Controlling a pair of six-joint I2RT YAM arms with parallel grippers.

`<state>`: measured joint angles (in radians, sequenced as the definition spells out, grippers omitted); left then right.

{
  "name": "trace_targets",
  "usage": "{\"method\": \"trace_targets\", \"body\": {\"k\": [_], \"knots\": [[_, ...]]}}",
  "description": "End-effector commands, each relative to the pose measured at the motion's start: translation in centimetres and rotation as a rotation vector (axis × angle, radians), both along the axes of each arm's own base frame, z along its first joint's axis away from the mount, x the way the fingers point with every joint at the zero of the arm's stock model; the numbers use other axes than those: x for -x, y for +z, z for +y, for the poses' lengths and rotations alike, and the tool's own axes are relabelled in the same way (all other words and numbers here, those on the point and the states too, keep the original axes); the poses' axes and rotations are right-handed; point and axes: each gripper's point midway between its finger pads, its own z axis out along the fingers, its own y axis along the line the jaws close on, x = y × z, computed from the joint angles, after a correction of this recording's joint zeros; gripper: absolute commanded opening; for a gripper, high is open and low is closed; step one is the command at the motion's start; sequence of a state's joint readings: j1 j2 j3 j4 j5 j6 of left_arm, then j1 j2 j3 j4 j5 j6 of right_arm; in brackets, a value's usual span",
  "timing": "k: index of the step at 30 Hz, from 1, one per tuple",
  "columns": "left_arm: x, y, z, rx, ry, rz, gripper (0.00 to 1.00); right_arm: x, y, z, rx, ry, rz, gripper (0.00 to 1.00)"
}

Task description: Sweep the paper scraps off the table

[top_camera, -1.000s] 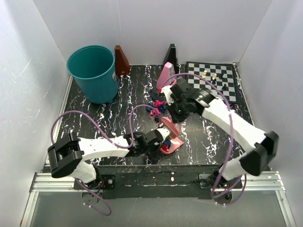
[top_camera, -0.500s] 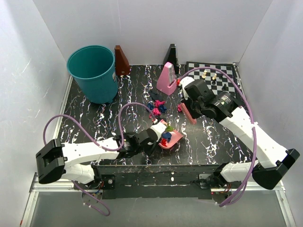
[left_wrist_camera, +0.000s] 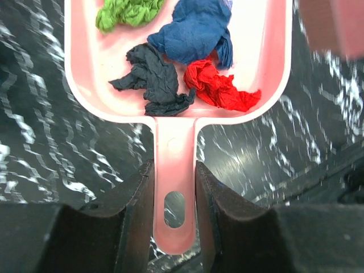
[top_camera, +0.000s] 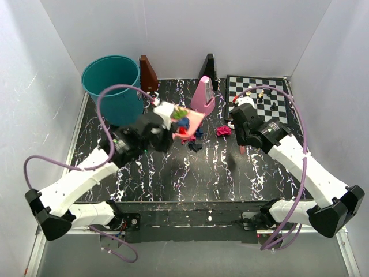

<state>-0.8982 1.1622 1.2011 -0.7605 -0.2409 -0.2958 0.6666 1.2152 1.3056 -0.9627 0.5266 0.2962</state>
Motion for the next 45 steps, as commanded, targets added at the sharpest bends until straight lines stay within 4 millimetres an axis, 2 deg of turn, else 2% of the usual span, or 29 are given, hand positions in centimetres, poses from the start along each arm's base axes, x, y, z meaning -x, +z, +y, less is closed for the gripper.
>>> {"method": "trace_targets", "body": {"k": [1,5,7,10,13,15,18,21,23,26,28,33,37,40,45], "knots": [[-1.8,5.6,4.3,0.036,0.036,-0.020,0.00,-0.2,0.5,1.4,-0.119,0.004,-0.048,0.01],[-5.0,10.1,7.1,0.092,0.135,-0.060,0.00,0.1,0.0,1.7,-0.121,0.045,-0.034,0.01],[-6.5,11.6,7.4,0.177,0.142,-0.033,0.00,0.2,0.0,2.2,-0.133,0.077,-0.035,0.01],[-9.6,14.3,9.1,0.320,0.226,-0.001,0.00,0.5,0.2,2.4,-0.148,0.103,-0.038,0.01],[-12.0,16.2,10.3,0.494,0.254,0.045,0.00,0.7,0.1,2.6,-0.159,0.122,-0.039,0.01],[-13.5,16.9,11.4,0.632,0.264,0.080,0.00,0.9,0.3,2.9,-0.180,0.143,-0.045,0.01],[-15.7,17.3,14.9,0.901,0.296,0.146,0.00,1.2,0.4,3.4,-0.207,0.172,-0.042,0.01],[-17.1,17.1,17.8,1.198,0.258,0.200,0.00,1.5,0.5,3.4,-0.211,0.178,-0.038,0.01],[-17.7,16.7,18.9,1.348,0.235,0.206,0.00,1.5,0.6,3.3,-0.212,0.174,-0.045,0.01],[-17.9,16.4,19.3,1.466,0.197,0.254,0.00,1.7,0.7,3.2,-0.217,0.174,-0.050,0.01],[-17.8,16.7,19.2,1.469,0.173,0.248,0.00,1.6,0.7,3.1,-0.214,0.173,-0.052,0.01],[-16.9,19.5,18.8,1.402,0.142,0.188,0.00,1.1,1.2,3.5,-0.217,0.158,-0.051,0.01],[-15.2,21.3,18.1,1.282,0.147,0.110,0.00,0.3,3.1,5.0,-0.325,0.101,-0.060,0.01],[-13.6,20.2,17.3,1.143,0.234,0.045,0.00,-0.2,4.6,8.1,-0.448,0.144,-0.038,0.01],[-10.1,17.6,14.4,0.963,0.295,-0.069,0.00,-1.5,6.0,15.2,-0.663,0.251,0.095,0.01]]}}
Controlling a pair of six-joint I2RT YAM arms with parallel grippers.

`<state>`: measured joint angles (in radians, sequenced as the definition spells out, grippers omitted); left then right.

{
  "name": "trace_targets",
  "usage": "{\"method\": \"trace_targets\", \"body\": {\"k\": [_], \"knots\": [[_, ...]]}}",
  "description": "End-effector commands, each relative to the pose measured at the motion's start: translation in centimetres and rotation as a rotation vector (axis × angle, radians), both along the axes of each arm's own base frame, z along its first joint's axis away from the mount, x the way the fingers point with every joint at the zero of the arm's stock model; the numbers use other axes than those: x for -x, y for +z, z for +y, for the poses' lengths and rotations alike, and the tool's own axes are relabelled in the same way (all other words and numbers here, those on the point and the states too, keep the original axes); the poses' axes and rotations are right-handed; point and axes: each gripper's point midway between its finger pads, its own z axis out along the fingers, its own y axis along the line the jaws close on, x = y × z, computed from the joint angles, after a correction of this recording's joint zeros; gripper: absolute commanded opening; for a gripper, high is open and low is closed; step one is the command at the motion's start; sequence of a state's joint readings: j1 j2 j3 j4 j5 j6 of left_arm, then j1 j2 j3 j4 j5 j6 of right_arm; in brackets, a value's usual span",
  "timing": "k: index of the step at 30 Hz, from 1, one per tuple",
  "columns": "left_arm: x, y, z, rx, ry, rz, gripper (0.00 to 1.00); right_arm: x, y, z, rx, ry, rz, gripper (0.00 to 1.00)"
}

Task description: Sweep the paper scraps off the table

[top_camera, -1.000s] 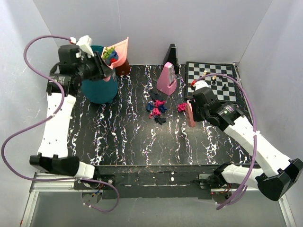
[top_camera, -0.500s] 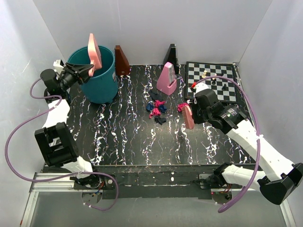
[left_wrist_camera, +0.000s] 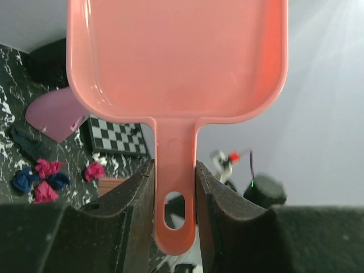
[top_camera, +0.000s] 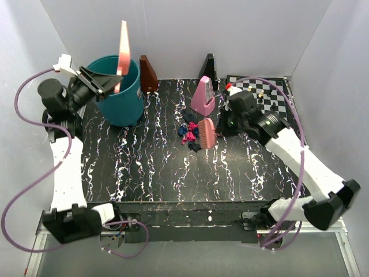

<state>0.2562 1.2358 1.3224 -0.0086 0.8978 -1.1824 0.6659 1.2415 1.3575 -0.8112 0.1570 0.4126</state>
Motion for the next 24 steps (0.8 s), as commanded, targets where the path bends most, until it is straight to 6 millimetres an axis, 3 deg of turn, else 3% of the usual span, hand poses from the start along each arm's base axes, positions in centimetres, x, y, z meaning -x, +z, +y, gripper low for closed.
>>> {"method": "trace_targets", "body": {"k": [1,6,9,12,15,20,24], "knots": [[3.7,-3.7,-2.4,-0.233,0.084,-0.013,0.00,-2.4,4.1,7.8,-0.278,0.093,0.058,0.01],[6.5,-6.8,-3.2,-0.362,0.114,-0.001,0.00,-7.2,3.9,12.0,-0.331,0.005,0.142,0.01],[7.7,-8.5,-2.7,-0.405,0.134,0.014,0.00,-11.1,3.0,12.9,-0.336,-0.164,0.155,0.01],[8.8,-9.4,-2.8,-0.418,0.127,0.019,0.00,-14.3,1.1,14.5,-0.415,-0.260,0.190,0.01],[9.3,-10.3,-3.0,-0.426,0.108,0.024,0.00,-16.7,-1.1,16.3,-0.604,-0.330,0.316,0.01],[9.7,-11.4,-2.9,-0.442,0.099,0.039,0.00,-20.2,-6.2,15.4,-0.670,-0.490,0.447,0.01],[9.9,-11.8,-3.2,-0.452,0.074,0.025,0.00,-20.2,-8.9,12.1,-0.564,-0.570,0.464,0.01]]}}
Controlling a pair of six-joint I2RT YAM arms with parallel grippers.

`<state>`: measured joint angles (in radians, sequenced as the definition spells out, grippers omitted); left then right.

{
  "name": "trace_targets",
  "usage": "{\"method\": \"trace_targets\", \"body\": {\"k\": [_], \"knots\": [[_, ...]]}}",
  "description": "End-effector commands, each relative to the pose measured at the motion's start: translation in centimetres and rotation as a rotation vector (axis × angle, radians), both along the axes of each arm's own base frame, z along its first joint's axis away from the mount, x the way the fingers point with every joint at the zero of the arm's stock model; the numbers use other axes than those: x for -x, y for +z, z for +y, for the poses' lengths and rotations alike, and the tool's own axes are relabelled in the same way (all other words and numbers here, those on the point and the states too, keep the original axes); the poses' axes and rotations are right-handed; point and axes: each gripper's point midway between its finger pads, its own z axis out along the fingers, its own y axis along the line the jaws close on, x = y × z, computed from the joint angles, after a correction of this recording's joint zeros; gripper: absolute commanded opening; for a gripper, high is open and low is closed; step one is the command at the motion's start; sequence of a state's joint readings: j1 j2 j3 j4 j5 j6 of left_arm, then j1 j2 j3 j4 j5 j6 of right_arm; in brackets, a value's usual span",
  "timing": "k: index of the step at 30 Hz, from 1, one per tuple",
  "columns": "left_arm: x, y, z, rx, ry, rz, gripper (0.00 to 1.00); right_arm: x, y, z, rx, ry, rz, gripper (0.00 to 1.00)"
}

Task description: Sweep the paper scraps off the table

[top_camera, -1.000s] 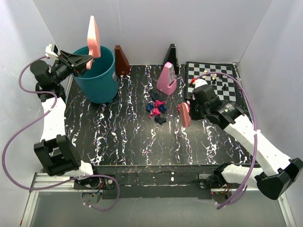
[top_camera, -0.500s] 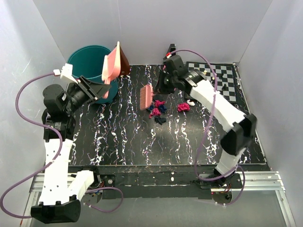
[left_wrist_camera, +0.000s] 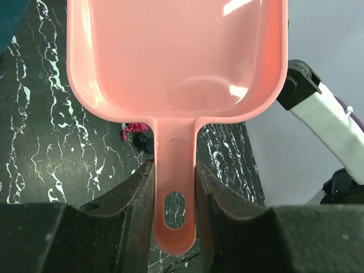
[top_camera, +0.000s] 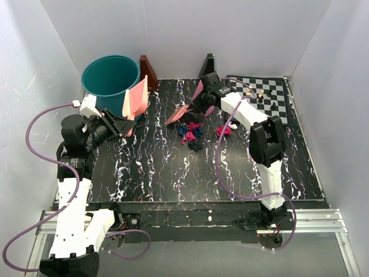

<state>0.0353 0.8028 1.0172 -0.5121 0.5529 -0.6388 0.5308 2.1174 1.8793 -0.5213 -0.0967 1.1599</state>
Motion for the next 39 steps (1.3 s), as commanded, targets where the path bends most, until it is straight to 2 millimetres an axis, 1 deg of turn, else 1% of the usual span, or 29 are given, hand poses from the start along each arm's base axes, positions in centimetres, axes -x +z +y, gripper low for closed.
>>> {"method": "trace_targets", "body": {"k": [1,4,5,6,8,9,10,11,13,16,17,19,20,22,23,24,26,28,30,31,33,34,35,37,39], "knots": [[0.5,-0.1,-0.2,-0.037,-0.025,-0.037,0.00,-0.3,0.4,-3.0,0.032,-0.088,0.032,0.01],[0.2,-0.7,-0.2,-0.039,-0.030,-0.028,0.00,1.5,-1.3,-7.0,0.166,-0.080,0.092,0.01],[0.1,-0.8,-0.2,-0.038,-0.031,-0.030,0.00,3.0,-1.8,-8.4,0.220,-0.058,0.137,0.01],[0.0,-1.0,-0.3,-0.036,-0.035,-0.027,0.00,3.5,-2.0,-10.6,0.311,-0.070,0.145,0.01],[-0.2,-1.1,-0.4,-0.032,-0.042,-0.030,0.00,5.1,-1.9,-14.2,0.452,-0.093,0.184,0.01],[-0.3,-1.3,-0.4,-0.031,-0.042,-0.025,0.00,5.9,-1.3,-15.9,0.514,-0.109,0.190,0.01],[-0.4,-1.4,-0.5,-0.029,-0.046,-0.024,0.00,6.5,-0.8,-17.1,0.559,-0.113,0.177,0.01],[-0.5,-1.6,-0.5,-0.031,-0.048,-0.021,0.00,6.7,-0.3,-17.7,0.578,-0.096,0.147,0.01],[-0.7,-2.0,-0.7,-0.028,-0.054,-0.014,0.00,7.1,1.3,-17.8,0.561,-0.051,0.058,0.01],[-0.9,-2.6,-0.8,-0.016,-0.057,0.001,0.00,7.0,4.3,-16.4,0.465,0.025,-0.114,0.01],[-0.6,-2.7,-1.8,-0.016,-0.090,0.004,0.00,6.9,5.7,-15.5,0.418,0.065,-0.186,0.01],[-0.4,-3.0,-2.3,-0.026,-0.113,0.006,0.00,7.3,7.4,-13.6,0.327,0.176,-0.302,0.01],[-0.3,-3.2,-2.5,-0.030,-0.120,0.006,0.00,7.9,8.7,-11.9,0.250,0.271,-0.369,0.01],[0.0,-3.2,-3.0,-0.050,-0.147,-0.009,0.00,9.4,9.9,-9.4,0.137,0.438,-0.471,0.01],[0.1,-3.5,-3.3,-0.058,-0.162,-0.009,0.00,10.1,10.3,-8.4,0.098,0.499,-0.492,0.01],[0.3,-3.9,-3.5,-0.067,-0.176,-0.005,0.00,10.8,10.2,-7.6,0.065,0.557,-0.488,0.01],[0.4,-4.8,-3.9,-0.084,-0.195,0.013,0.00,12.3,9.1,-6.3,0.041,0.671,-0.440,0.01],[0.5,-6.1,-4.3,-0.100,-0.205,0.043,0.00,13.7,7.3,-5.3,0.065,0.777,-0.368,0.01],[0.5,-7.0,-4.6,-0.112,-0.215,0.065,0.00,14.3,4.8,-4.9,0.130,0.826,-0.281,0.01],[0.5,-7.5,-4.8,-0.117,-0.222,0.076,0.00,14.2,3.5,-5.0,0.169,0.831,-0.237,0.01],[0.4,-7.8,-5.0,-0.127,-0.226,0.085,0.00,13.8,1.0,-5.9,0.264,0.811,-0.145,0.01],[0.4,-8.0,-5.2,-0.129,-0.228,0.089,0.00,13.6,0.3,-6.5,0.302,0.796,-0.113,0.01],[0.5,-8.0,-5.3,-0.132,-0.230,0.089,0.00,13.1,-0.5,-7.6,0.374,0.767,-0.077,0.01],[0.5,-8.0,-5.6,-0.137,-0.234,0.089,0.00,12.6,-1.4,-9.7,0.497,0.713,-0.032,0.01],[0.5,-8.1,-5.8,-0.145,-0.239,0.091,0.00,11.9,-1.5,-12.2,0.635,0.652,-0.018,0.01]]}}
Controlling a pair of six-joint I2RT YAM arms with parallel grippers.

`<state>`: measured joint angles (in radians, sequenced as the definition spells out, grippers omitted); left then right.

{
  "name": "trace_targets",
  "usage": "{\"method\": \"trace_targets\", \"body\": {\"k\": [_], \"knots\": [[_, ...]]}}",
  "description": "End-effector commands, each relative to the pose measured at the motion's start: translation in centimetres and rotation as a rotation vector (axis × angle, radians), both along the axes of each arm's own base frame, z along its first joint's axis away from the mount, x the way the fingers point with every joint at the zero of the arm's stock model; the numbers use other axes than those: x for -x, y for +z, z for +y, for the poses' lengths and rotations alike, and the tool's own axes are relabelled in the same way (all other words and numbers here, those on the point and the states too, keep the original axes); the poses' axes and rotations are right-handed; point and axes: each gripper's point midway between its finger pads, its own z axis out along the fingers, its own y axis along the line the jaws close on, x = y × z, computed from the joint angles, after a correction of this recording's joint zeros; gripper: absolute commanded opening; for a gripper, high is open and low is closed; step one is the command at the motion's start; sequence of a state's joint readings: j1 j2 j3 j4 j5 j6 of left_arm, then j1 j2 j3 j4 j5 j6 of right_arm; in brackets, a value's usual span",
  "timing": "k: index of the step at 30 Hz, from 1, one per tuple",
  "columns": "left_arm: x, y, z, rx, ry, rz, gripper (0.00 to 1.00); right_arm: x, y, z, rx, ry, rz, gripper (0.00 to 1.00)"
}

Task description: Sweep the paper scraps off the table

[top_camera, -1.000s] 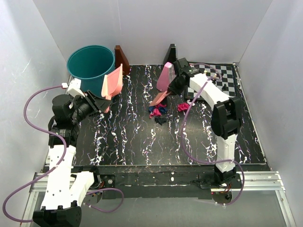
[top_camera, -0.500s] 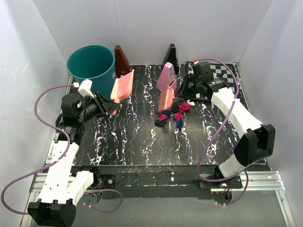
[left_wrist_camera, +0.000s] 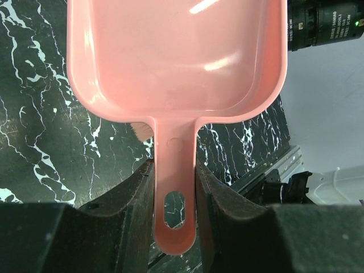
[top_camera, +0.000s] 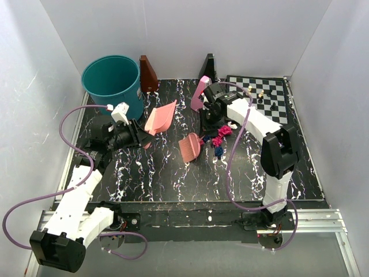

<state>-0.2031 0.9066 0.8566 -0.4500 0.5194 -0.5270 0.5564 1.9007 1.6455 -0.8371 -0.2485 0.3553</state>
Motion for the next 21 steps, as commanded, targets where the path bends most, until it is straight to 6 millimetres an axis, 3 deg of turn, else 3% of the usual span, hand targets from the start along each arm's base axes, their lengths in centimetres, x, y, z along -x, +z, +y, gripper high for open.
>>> {"method": "trace_targets", "body": {"k": [1,5,7,14,21], "knots": [[-0.1,0.5,-0.3,-0.031,-0.007,-0.049,0.00,-1.4,1.2,-7.1,0.333,-0.125,-0.119,0.01],[0.2,-0.9,-0.9,-0.072,-0.023,-0.024,0.00,-1.6,2.9,-10.6,0.437,-0.180,-0.184,0.01],[0.0,-2.2,-1.0,-0.107,-0.010,0.007,0.00,-1.5,3.9,-11.3,0.446,-0.172,-0.209,0.01],[0.5,-5.1,-3.8,-0.191,-0.050,0.077,0.00,-0.5,9.7,-8.6,0.209,-0.080,-0.334,0.01],[1.8,-7.7,-5.8,-0.352,-0.104,0.072,0.00,0.0,14.6,-10.0,0.162,-0.103,-0.529,0.01]]}}
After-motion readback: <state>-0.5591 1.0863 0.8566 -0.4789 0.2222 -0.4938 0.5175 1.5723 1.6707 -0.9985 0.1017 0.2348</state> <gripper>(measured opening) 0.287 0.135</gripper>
